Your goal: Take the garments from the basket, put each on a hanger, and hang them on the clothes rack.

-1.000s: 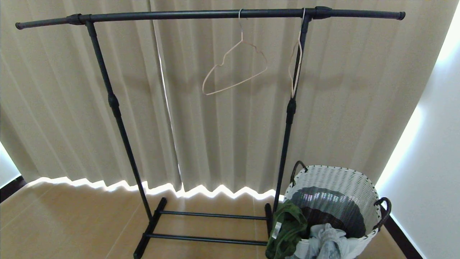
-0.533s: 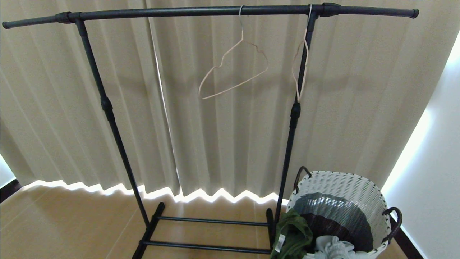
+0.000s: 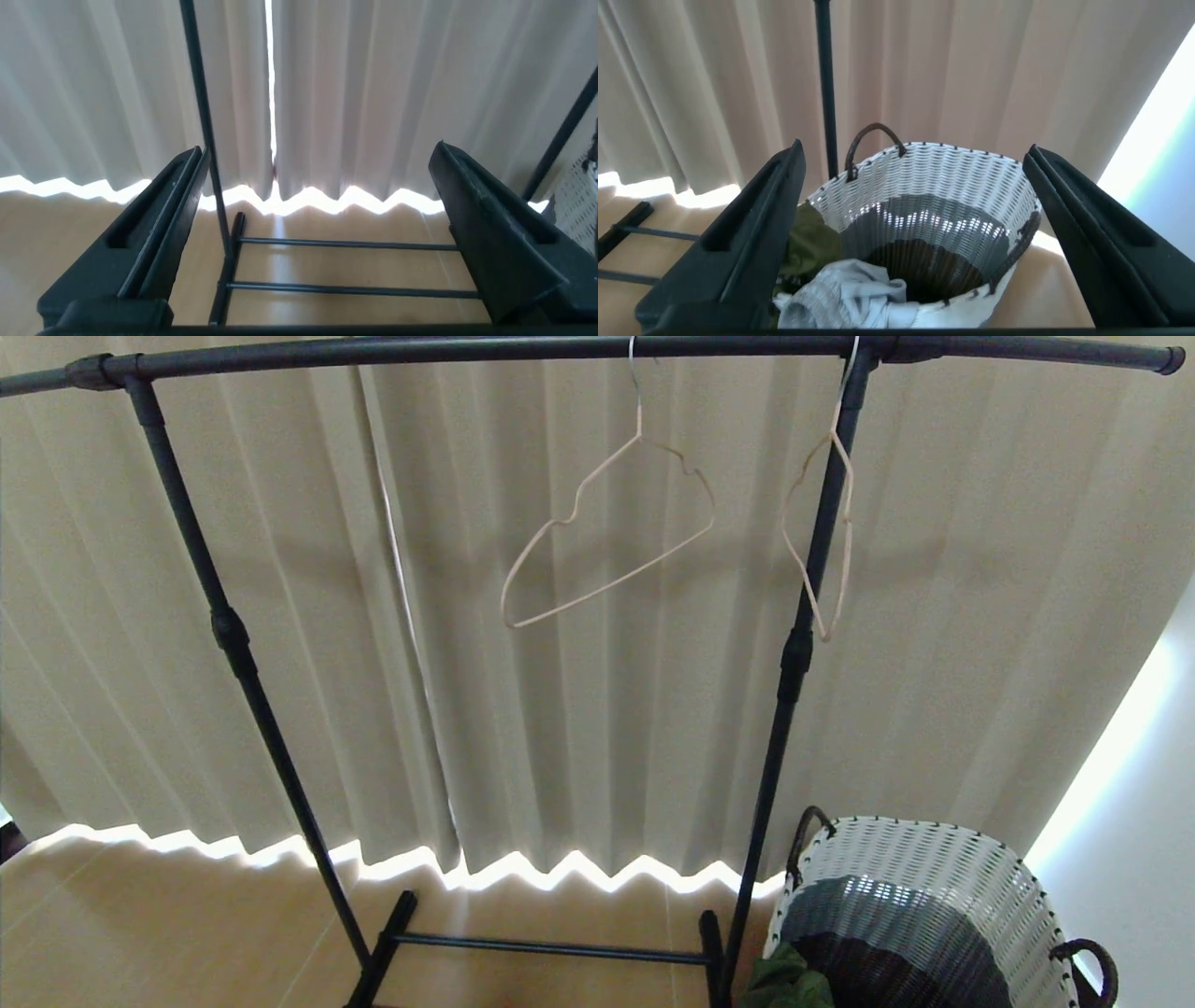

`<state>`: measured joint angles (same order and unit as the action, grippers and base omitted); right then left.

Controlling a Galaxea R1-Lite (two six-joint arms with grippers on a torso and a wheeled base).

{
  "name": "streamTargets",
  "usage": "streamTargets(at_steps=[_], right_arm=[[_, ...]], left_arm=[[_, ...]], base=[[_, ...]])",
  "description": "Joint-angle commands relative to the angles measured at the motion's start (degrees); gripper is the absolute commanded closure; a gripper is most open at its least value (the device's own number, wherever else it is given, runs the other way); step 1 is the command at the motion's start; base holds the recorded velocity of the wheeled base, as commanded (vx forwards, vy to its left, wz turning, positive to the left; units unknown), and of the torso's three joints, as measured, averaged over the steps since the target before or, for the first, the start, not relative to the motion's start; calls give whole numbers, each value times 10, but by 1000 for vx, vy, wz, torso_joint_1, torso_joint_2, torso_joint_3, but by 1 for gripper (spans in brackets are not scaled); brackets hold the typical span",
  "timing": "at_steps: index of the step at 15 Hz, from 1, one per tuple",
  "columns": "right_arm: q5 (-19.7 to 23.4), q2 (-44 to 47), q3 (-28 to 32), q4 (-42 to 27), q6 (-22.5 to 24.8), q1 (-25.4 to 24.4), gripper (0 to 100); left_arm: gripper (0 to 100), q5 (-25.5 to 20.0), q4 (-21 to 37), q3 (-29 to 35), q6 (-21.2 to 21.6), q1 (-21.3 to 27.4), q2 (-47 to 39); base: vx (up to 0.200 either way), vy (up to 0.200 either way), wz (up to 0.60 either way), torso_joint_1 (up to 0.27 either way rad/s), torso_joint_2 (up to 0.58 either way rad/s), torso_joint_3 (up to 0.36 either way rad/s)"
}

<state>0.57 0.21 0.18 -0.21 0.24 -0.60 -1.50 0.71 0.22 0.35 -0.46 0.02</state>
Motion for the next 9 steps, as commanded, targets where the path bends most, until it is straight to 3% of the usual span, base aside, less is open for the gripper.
streamTargets(at_steps=[1, 8, 9], right_arm=[[0, 0, 0, 0, 0, 0, 0], [0, 0, 0, 0, 0, 0, 0], [1, 0, 0, 0, 3, 0, 0]], left_arm=[[0, 0, 0, 0, 0, 0, 0], [0, 0, 0, 0, 0, 0, 0], [0, 0, 0, 0, 0, 0, 0]], base=[[0, 0, 0, 0, 0, 0], [0, 0, 0, 0, 0, 0], [0, 200, 0, -2, 2, 7]])
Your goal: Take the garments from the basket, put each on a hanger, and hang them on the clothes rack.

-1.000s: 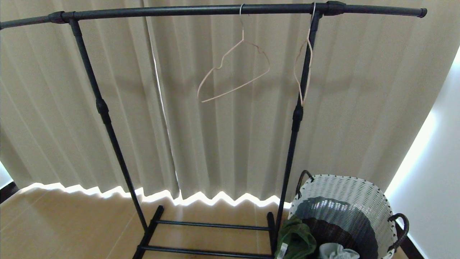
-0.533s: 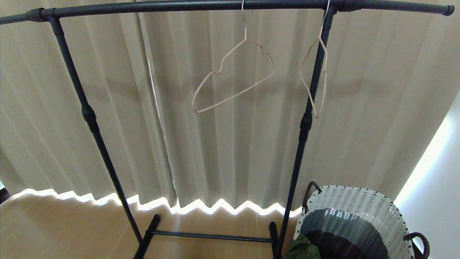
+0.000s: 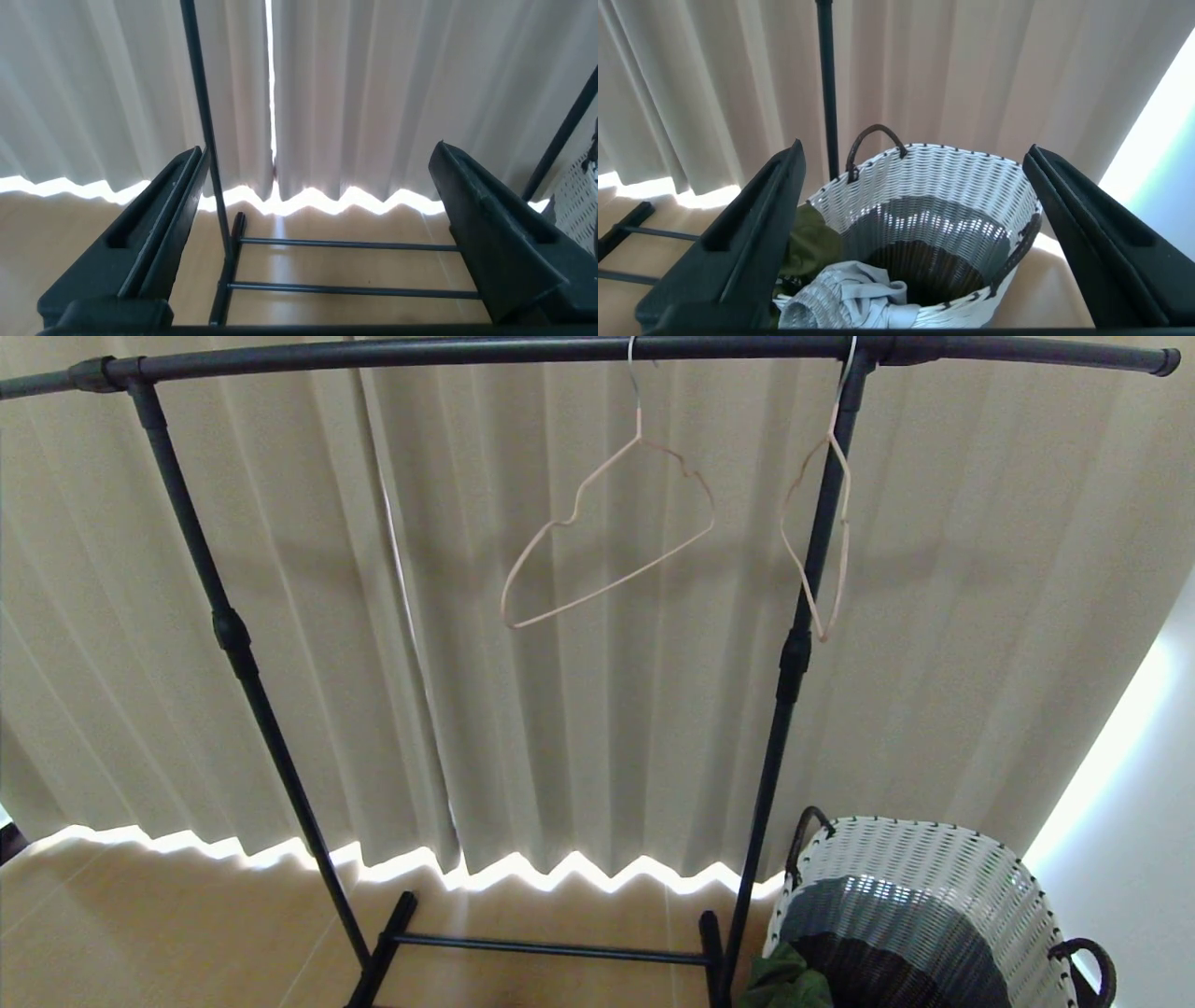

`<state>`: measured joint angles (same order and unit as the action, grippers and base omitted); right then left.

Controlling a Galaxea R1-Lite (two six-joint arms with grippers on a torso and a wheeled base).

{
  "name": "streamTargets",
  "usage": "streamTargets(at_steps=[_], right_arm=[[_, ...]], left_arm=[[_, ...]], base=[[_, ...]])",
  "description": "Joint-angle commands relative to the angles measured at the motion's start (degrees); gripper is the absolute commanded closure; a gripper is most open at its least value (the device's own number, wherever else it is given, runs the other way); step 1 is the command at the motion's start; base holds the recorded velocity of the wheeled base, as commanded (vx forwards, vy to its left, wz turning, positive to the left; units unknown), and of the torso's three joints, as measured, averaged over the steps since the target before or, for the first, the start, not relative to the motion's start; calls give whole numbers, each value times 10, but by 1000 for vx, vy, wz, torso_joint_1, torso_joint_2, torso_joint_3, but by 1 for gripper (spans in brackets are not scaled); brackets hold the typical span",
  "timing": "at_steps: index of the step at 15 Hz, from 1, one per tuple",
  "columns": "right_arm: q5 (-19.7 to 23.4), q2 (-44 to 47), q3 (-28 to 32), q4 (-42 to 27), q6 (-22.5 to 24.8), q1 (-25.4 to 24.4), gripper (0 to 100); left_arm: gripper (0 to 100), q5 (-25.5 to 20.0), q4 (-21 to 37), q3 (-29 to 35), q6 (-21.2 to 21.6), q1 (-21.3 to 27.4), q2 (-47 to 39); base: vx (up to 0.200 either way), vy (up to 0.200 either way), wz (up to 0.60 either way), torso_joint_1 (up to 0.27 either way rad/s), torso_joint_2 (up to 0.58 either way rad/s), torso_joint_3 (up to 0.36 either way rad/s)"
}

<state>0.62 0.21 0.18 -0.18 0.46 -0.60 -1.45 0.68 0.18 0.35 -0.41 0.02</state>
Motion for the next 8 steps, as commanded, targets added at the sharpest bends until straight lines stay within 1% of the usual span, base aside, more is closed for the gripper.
streamTargets(at_steps=[1, 4, 8], right_arm=[[0, 0, 0, 0, 1, 0, 0], [1, 0, 0, -1, 2, 0, 0], [1, 0, 0, 0, 2, 0, 0]], left_arm=[[0, 0, 0, 0, 0, 0, 0], [0, 1, 0, 0, 0, 0, 0], [0, 1, 0, 1, -2, 0, 0]], base=[[0, 200, 0, 2, 2, 2], [0, 200, 0, -1, 2, 1], [0, 0, 0, 0, 0, 0]])
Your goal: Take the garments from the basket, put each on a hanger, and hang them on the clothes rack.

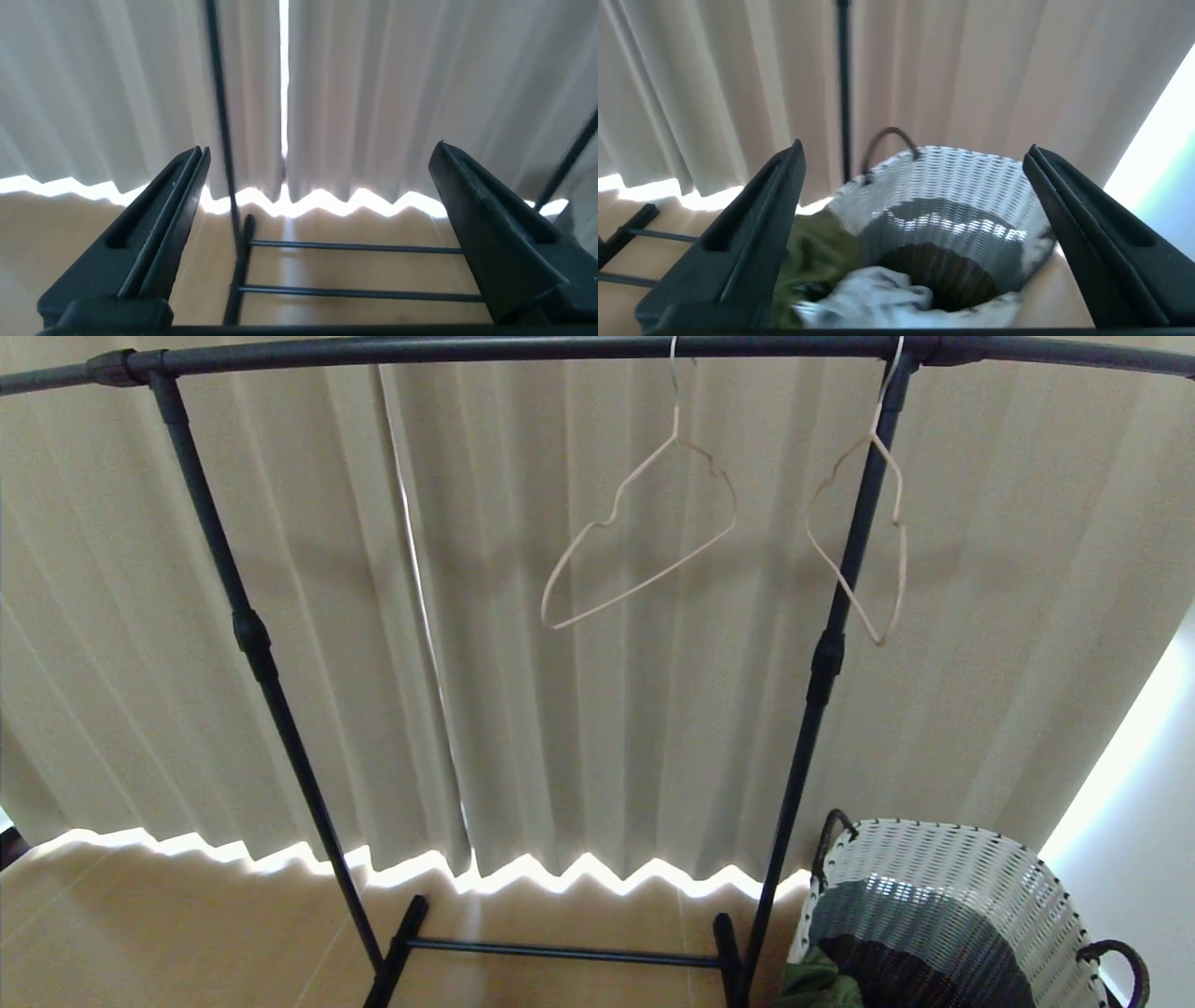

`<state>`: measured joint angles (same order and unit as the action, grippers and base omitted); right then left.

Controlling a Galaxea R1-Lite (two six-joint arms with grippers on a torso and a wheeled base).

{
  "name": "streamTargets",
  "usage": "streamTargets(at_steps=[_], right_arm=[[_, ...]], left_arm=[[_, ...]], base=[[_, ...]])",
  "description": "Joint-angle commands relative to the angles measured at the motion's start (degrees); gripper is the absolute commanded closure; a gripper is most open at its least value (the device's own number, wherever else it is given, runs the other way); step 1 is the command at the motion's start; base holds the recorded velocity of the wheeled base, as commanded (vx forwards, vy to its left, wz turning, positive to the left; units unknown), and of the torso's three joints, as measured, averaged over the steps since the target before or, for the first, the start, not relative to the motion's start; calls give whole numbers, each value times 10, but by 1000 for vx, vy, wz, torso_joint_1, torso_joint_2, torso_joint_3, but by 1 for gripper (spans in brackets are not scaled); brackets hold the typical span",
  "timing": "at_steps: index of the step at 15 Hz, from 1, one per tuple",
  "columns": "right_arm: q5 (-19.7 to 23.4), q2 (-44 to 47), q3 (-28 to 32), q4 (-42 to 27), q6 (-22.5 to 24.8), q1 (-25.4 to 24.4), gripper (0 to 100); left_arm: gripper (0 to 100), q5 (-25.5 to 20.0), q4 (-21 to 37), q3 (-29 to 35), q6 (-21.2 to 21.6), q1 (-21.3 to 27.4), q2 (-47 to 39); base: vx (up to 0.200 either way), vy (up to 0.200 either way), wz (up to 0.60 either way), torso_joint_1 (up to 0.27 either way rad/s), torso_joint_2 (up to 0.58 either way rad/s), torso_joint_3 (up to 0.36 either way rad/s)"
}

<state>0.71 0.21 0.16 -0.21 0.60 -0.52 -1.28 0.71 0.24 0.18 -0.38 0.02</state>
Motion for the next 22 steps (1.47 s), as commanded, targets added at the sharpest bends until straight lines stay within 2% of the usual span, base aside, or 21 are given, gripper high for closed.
streamTargets(at_steps=[1, 3, 4, 5, 6, 7, 8, 9, 10, 13, 15, 18, 19, 21, 22], right_arm=[[0, 0, -1, 0, 0, -1, 0], [-5, 0, 5, 5, -3, -1, 0], [-4, 1, 35, 2, -2, -1, 0], [-4, 2, 40, 0, -1, -1, 0], [-4, 29, 96, -44, 19, -7, 0], [-4, 53, 121, -81, 82, -20, 0], [-5, 81, 129, -99, 106, -39, 0], [-6, 99, 131, -105, 113, -50, 0], [-9, 175, 130, -109, 144, -63, 0], [-10, 326, 128, -106, 183, -63, 0], [-7, 428, 123, -97, 257, -65, 0], [-2, 495, 103, -66, 356, -67, 0], [-3, 543, 72, -36, 427, -67, 0], [-3, 592, 51, -22, 466, -67, 0], [-3, 592, 51, -22, 466, -67, 0]], left_arm=[[0, 0, 0, -1, 0, -1, 0], [0, 0, 0, -1, 0, -1, 0], [0, 0, 0, 0, 0, -1, 0], [0, 0, 0, 0, 0, -1, 0], [0, -2, 0, -1, 2, -1, 0], [0, -2, 0, -1, 2, -1, 0], [0, -1, 0, 0, 1, -1, 0], [0, 0, 0, -1, 0, -1, 0], [0, 0, 0, 0, 0, -1, 0], [0, 0, 0, -1, 0, -1, 0], [0, 0, 0, -1, 0, -1, 0], [0, -1, 0, -1, 0, -1, 0], [0, 0, 0, 0, 0, -1, 0], [0, 1, 0, -1, -2, -1, 0], [0, 1, 0, -1, -2, -1, 0]], base=[[0, 0, 0, 0, 0, 0], [0, 0, 0, 0, 0, 0], [0, 0, 0, 0, 0, 0], [0, 0, 0, 0, 0, 0], [0, 0, 0, 0, 0, 0], [0, 0, 0, 0, 0, 0], [0, 0, 0, 0, 0, 0], [0, 0, 0, 0, 0, 0], [0, 0, 0, 0, 0, 0], [0, 0, 0, 0, 0, 0], [0, 0, 0, 0, 0, 0], [0, 0, 0, 0, 0, 0], [0, 0, 0, 0, 0, 0], [0, 0, 0, 0, 0, 0], [0, 0, 0, 0, 0, 0]])
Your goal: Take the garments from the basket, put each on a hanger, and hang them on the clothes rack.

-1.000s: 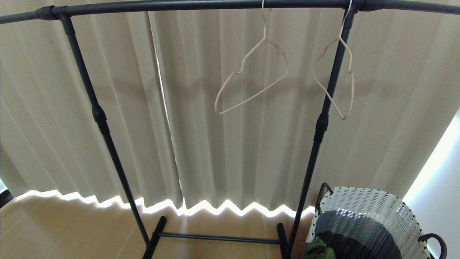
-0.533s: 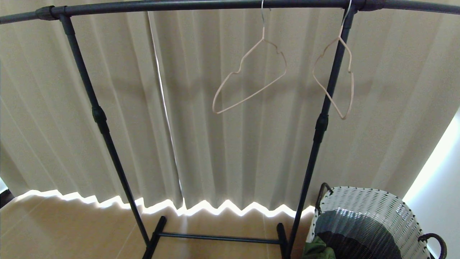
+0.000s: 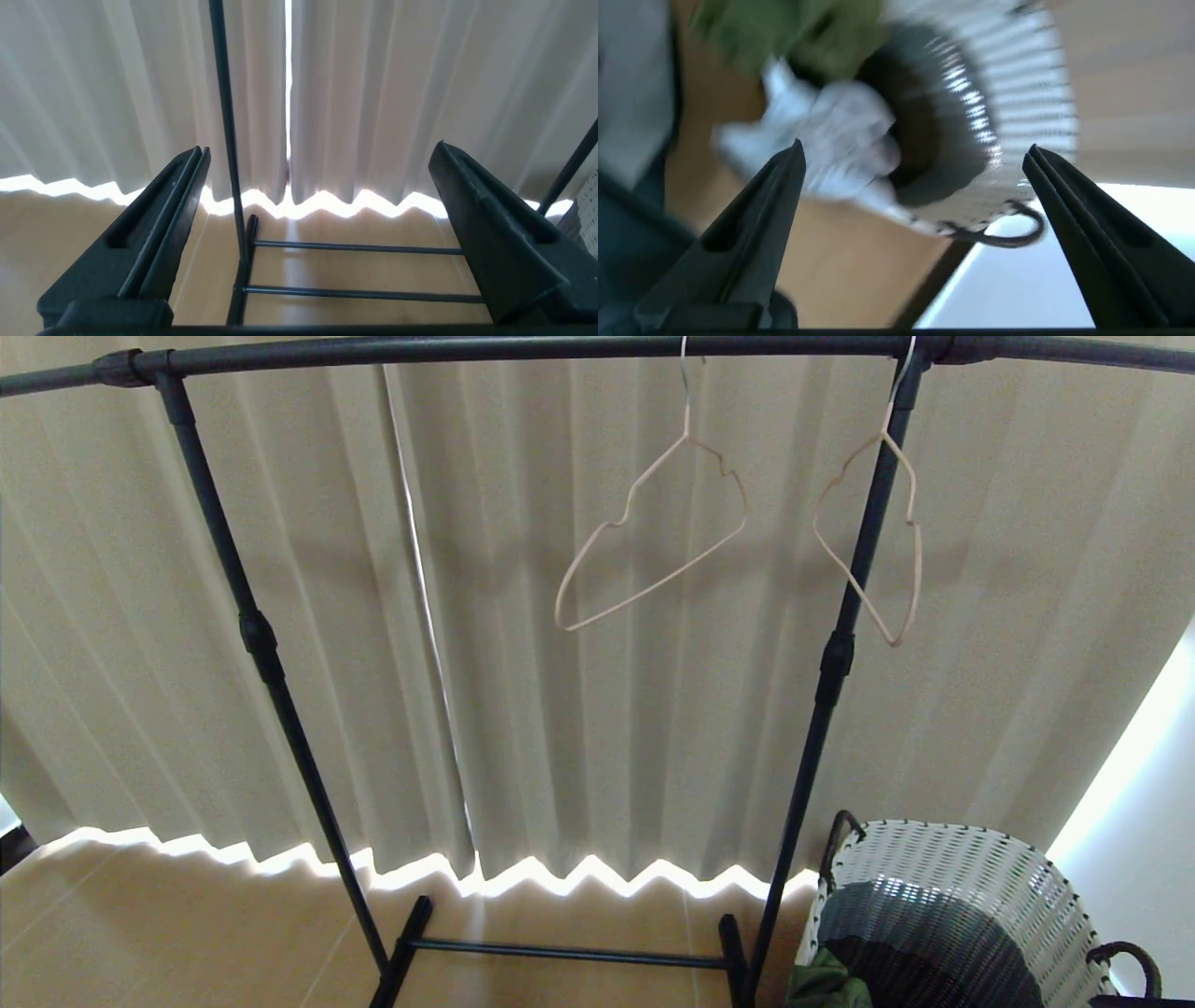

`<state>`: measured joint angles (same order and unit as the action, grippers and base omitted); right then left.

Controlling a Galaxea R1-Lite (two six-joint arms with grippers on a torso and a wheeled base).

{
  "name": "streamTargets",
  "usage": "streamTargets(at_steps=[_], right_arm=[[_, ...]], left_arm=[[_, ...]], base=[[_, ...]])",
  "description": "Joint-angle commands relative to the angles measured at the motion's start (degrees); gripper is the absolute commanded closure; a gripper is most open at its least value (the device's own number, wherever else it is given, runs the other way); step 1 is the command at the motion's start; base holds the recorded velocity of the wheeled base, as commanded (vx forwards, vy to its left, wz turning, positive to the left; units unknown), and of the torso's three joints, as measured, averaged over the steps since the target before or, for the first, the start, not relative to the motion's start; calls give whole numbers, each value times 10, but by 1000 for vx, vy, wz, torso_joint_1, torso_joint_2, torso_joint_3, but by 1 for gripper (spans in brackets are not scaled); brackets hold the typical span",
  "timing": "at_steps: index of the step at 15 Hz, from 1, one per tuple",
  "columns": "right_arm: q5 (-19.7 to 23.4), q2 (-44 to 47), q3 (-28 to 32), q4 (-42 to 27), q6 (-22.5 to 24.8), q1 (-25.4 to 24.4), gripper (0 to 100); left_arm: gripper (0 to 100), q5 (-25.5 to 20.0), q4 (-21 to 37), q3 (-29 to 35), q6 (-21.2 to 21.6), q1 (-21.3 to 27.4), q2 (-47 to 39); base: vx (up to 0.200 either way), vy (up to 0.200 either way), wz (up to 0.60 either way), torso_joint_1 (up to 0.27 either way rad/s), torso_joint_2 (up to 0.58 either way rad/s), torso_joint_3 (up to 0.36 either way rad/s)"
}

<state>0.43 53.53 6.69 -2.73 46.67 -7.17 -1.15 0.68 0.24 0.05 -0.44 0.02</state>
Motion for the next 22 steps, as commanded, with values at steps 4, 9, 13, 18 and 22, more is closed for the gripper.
streamTargets(at_steps=[4, 9, 13, 18, 22], right_arm=[[0, 214, -23, 22, 11, -20, 0], [-1, 372, -42, 153, 8, -29, 0], [-30, 475, -41, 250, -7, -29, 0], [-75, 500, -36, 278, -32, -26, 0], [-76, 499, -41, 302, -33, -24, 100]], left_arm=[[0, -2, 0, -1, 2, 0, 0], [0, -3, 0, -1, 2, 0, 0], [0, -3, 0, 0, 2, 0, 0], [0, -3, 0, -1, 2, 0, 0], [0, -2, 0, 0, 2, 0, 0]], base=[[0, 0, 0, 0, 0, 0], [0, 0, 0, 0, 0, 0], [0, 0, 0, 0, 0, 0], [0, 0, 0, 0, 0, 0], [0, 0, 0, 0, 0, 0]])
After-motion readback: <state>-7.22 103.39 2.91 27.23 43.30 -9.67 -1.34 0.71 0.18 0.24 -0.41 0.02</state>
